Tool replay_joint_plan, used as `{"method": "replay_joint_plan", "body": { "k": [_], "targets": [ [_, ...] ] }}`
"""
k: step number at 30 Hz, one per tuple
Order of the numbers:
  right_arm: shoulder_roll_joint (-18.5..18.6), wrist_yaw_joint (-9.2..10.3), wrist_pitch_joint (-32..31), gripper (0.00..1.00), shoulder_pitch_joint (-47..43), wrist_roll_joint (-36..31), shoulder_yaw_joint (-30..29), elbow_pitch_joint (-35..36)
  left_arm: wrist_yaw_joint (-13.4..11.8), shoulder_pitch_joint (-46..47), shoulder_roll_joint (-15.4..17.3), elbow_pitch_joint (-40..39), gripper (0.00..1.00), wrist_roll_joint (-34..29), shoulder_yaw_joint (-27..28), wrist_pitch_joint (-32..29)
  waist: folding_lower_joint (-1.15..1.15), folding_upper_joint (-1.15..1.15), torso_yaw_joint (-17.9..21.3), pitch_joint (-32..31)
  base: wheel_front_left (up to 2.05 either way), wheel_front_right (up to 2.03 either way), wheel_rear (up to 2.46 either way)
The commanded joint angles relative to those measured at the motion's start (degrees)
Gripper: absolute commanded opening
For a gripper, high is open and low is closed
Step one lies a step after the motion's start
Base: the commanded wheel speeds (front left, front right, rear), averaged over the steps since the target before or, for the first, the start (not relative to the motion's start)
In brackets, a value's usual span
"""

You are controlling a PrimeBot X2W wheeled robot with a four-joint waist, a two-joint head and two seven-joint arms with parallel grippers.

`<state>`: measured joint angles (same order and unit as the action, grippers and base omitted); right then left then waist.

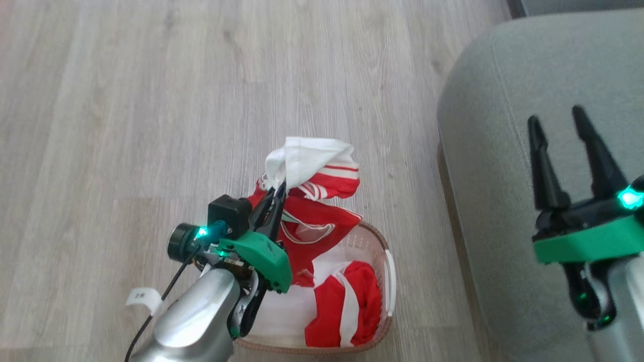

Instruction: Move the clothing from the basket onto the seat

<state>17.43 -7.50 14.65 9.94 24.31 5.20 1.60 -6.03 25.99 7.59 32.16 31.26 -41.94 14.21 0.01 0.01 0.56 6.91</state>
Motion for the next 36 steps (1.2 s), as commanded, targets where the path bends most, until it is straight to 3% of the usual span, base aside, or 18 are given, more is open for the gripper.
{"method": "replay_joint_plan", "body": {
  "k": [1,16,32,36],
  "targets": [
    [0.17,0.01,0.35,1.00,-0.26,-0.43,1.04,1.41,0.18,1.32,1.43,-3.12,0.00,-0.71,2.23,0.78,-0.01,-0.01,-0.48,-1.63,0.00,0.00,0.00],
    [-1.16,0.01,0.35,1.00,-3.21,-0.98,2.76,0.35,0.30,4.99,3.48,-16.63,0.00,-1.87,2.32,-1.60,-0.01,-0.01,-1.08,-5.13,0.00,0.00,0.00],
    [-0.09,0.01,0.35,1.00,-4.08,0.60,7.20,-0.01,1.12,10.22,4.12,-20.17,0.00,-2.32,1.73,-4.46,-0.01,-0.01,-1.31,-6.38,0.00,0.00,0.00],
    [1.23,0.01,0.35,1.00,-3.69,1.46,11.32,0.31,1.27,10.87,4.14,-20.34,0.00,-2.16,1.58,-4.92,-0.01,-0.01,-1.45,-6.53,0.00,0.00,0.00]
  ]
}}
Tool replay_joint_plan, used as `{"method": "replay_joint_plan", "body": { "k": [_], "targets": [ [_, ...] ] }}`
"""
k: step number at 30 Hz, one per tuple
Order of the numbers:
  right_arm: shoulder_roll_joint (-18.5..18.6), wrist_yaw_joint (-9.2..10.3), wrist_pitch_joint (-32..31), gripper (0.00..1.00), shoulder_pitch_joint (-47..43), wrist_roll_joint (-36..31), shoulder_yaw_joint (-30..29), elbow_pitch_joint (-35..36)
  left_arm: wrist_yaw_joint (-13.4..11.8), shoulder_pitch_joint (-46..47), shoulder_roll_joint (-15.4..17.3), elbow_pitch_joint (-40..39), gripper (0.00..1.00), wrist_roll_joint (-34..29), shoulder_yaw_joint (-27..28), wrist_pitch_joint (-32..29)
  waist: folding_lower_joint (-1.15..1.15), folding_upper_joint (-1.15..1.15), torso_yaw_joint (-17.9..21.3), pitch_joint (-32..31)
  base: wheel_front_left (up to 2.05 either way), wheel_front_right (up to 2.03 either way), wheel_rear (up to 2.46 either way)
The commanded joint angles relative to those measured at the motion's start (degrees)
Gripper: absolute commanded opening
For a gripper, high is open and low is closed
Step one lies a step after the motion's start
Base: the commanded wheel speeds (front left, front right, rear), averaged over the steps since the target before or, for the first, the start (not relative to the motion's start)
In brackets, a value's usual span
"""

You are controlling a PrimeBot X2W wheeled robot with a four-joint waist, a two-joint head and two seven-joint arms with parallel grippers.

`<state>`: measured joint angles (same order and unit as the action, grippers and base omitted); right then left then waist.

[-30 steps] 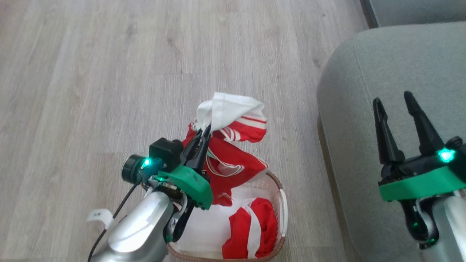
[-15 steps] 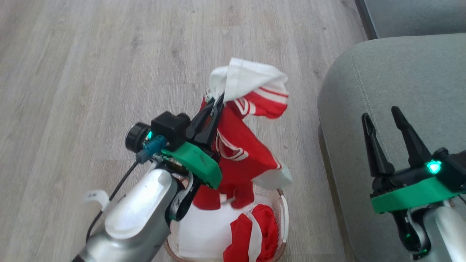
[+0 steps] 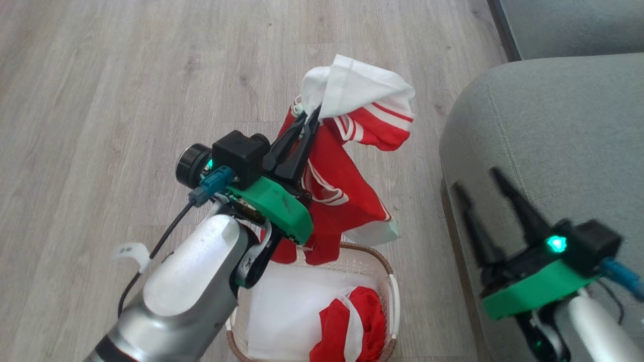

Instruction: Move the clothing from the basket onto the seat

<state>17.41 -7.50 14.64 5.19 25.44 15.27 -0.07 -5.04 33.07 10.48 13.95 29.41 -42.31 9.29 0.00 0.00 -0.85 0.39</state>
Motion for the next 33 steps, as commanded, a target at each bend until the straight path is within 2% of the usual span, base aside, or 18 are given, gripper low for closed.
{"method": "replay_joint_plan", "body": {
  "k": [1,8,16,23,29,33],
  "targets": [
    [1.84,0.01,0.36,1.00,1.26,0.55,2.58,1.98,0.35,3.93,1.18,-2.13,0.00,-0.27,1.85,-0.08,0.00,0.00,-0.12,-0.04,0.00,0.00,0.00],
    [7.29,0.01,0.36,1.00,5.03,3.44,14.51,1.10,1.07,5.44,0.46,-1.64,0.00,-0.17,0.97,-0.60,0.00,0.00,-0.97,0.05,0.00,0.00,0.00],
    [9.87,0.01,0.36,1.00,14.52,3.63,27.81,-8.68,1.57,6.54,-0.47,-1.32,0.00,0.12,0.12,-0.91,0.00,0.00,-2.12,0.10,0.00,0.00,0.00],
    [5.02,0.01,0.36,1.00,21.54,1.41,30.18,-19.48,2.90,6.92,-1.83,-1.65,0.00,0.94,-1.19,-0.95,0.00,0.00,-3.60,-0.11,0.00,0.00,0.00],
    [-0.33,0.01,0.36,1.00,24.54,-0.19,31.95,-24.62,3.44,6.82,-3.01,-1.90,0.00,1.54,-2.37,-1.20,0.00,0.00,-4.82,0.03,0.00,0.00,0.00],
    [-2.27,0.01,0.36,1.00,25.18,-0.07,31.02,-25.87,3.54,6.77,-3.35,-1.99,0.00,1.74,-2.78,-1.22,0.00,0.00,-5.34,0.18,0.00,0.00,0.00]
  ]
}}
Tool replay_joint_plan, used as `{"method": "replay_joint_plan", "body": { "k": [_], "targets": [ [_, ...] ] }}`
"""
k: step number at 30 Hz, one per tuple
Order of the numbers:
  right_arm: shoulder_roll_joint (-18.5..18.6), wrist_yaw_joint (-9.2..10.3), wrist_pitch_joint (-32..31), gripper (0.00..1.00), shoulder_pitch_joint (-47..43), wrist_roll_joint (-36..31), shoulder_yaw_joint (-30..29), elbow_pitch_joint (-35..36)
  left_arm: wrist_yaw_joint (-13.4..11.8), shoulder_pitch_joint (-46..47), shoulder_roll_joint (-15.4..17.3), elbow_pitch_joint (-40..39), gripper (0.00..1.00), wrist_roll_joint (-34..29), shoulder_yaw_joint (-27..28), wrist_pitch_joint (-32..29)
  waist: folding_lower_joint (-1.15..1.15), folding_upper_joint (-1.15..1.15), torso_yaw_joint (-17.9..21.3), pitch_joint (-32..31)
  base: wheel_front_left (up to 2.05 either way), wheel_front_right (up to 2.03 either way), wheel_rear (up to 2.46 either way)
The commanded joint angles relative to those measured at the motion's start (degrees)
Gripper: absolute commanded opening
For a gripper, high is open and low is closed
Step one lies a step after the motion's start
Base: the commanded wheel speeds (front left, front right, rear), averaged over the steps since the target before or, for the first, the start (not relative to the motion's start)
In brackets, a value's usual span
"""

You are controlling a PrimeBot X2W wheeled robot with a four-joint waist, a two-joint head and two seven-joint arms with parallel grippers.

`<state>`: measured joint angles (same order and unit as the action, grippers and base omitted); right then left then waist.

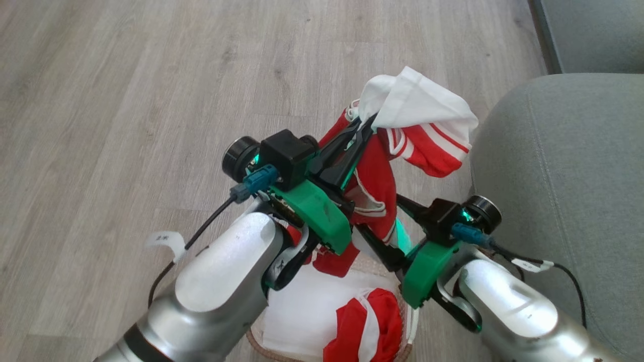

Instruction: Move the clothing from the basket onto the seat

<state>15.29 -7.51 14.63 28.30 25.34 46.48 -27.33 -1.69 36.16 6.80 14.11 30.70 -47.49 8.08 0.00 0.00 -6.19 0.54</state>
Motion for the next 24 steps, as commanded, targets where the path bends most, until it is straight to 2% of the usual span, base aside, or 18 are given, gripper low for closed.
{"method": "replay_joint_plan", "body": {
  "k": [1,3,4,5,12,24],
  "targets": [
    [-0.64,0.02,0.37,1.00,2.11,-0.01,-0.67,1.15,0.19,3.63,0.28,-2.15,0.00,0.50,2.30,-0.01,0.00,0.00,-0.15,0.07,0.00,0.00,0.00],
    [-1.43,0.02,0.37,1.00,1.94,-0.08,-1.76,0.84,0.19,3.52,0.22,-2.12,0.00,0.63,2.13,-0.03,0.00,0.00,-0.44,0.12,0.00,0.00,0.00],
    [-1.71,0.02,0.37,0.38,1.73,-0.17,-2.55,0.84,0.19,3.45,0.20,-2.12,0.00,0.70,2.05,-0.03,0.00,0.00,-0.57,0.12,0.00,0.00,0.00],
    [-1.90,0.02,0.37,0.00,1.50,-0.37,-3.30,0.84,0.16,3.39,0.19,-2.12,0.00,0.76,2.00,-0.03,0.00,0.00,-0.69,0.15,0.00,0.00,0.00],
    [-1.97,0.02,0.37,0.00,-1.98,-1.10,-9.60,4.29,-0.31,2.42,0.86,-1.95,0.00,1.39,2.28,0.47,0.00,0.00,-0.71,-0.01,0.00,0.00,0.00],
    [-0.29,0.02,0.37,0.00,-6.14,-1.98,-16.56,10.84,-1.40,0.18,2.18,-1.97,0.00,2.27,2.51,0.82,0.00,0.00,0.48,0.11,0.00,0.00,0.00]
  ]
}}
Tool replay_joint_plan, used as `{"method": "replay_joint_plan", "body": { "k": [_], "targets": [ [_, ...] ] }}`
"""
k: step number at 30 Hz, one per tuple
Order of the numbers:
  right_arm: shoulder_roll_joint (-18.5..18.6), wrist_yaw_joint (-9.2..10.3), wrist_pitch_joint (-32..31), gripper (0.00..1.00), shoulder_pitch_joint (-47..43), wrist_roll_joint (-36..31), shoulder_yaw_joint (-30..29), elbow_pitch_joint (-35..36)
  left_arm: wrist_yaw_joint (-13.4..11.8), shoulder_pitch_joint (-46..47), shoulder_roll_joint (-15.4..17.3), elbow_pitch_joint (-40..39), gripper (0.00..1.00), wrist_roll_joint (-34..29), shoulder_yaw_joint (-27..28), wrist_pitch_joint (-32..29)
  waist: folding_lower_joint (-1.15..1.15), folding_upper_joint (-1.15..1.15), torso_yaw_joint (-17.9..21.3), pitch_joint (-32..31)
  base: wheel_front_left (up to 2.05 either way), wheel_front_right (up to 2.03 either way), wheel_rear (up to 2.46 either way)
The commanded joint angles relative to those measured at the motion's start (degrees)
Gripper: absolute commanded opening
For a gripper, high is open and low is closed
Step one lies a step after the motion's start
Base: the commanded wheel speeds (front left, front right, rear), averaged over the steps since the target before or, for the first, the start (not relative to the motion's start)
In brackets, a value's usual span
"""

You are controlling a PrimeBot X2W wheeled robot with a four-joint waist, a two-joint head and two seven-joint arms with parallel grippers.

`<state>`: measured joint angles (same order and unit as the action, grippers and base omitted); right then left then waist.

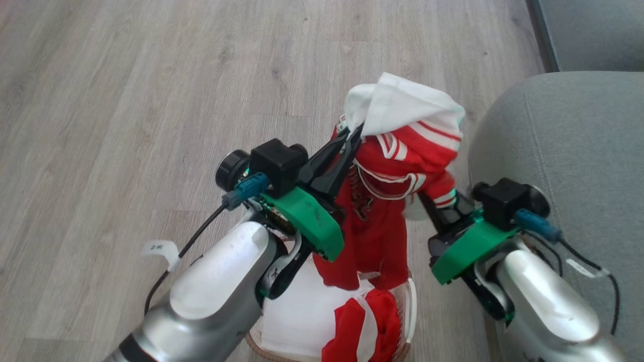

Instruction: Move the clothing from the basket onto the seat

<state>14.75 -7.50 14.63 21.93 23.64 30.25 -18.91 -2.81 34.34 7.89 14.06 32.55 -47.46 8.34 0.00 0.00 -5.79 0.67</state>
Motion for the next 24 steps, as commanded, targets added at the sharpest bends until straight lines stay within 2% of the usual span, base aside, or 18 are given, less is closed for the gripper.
{"method": "replay_joint_plan", "body": {
  "k": [1,5,6,9,19,24],
  "targets": [
    [0.36,0.01,0.37,0.00,-0.16,-0.36,-1.03,3.21,-0.33,1.70,1.18,-1.88,0.00,0.53,2.42,0.53,0.00,0.00,0.20,-0.04,0.00,0.00,0.00],
    [0.72,0.01,0.37,0.00,-1.76,-0.59,-4.17,6.23,-0.83,0.07,1.14,-2.60,0.00,1.17,2.30,0.86,0.00,0.00,0.82,-0.14,0.00,0.00,0.00],
    [0.84,0.01,0.37,0.00,-2.26,-0.64,-4.92,6.98,-1.03,-0.39,1.16,-2.77,0.13,1.28,2.26,0.94,0.00,0.00,0.99,-0.18,0.00,0.00,0.00],
    [1.50,0.01,0.37,0.00,-3.67,-0.92,-7.00,8.97,-1.54,-1.88,1.03,-3.28,1.00,2.00,2.23,1.04,0.00,0.00,1.65,-0.17,0.00,0.00,0.00],
    [3.45,0.01,0.37,0.00,-5.39,-0.99,-12.53,13.65,-1.91,-5.34,0.90,-3.17,1.00,2.61,0.80,1.80,0.00,0.00,4.98,-0.11,0.00,0.00,0.00],
    [4.52,0.01,0.37,0.00,-5.56,-0.44,-15.04,16.40,-2.33,-5.81,1.13,-2.07,1.00,1.81,0.48,2.94,0.00,0.00,7.89,0.01,0.00,0.00,0.00]
  ]
}}
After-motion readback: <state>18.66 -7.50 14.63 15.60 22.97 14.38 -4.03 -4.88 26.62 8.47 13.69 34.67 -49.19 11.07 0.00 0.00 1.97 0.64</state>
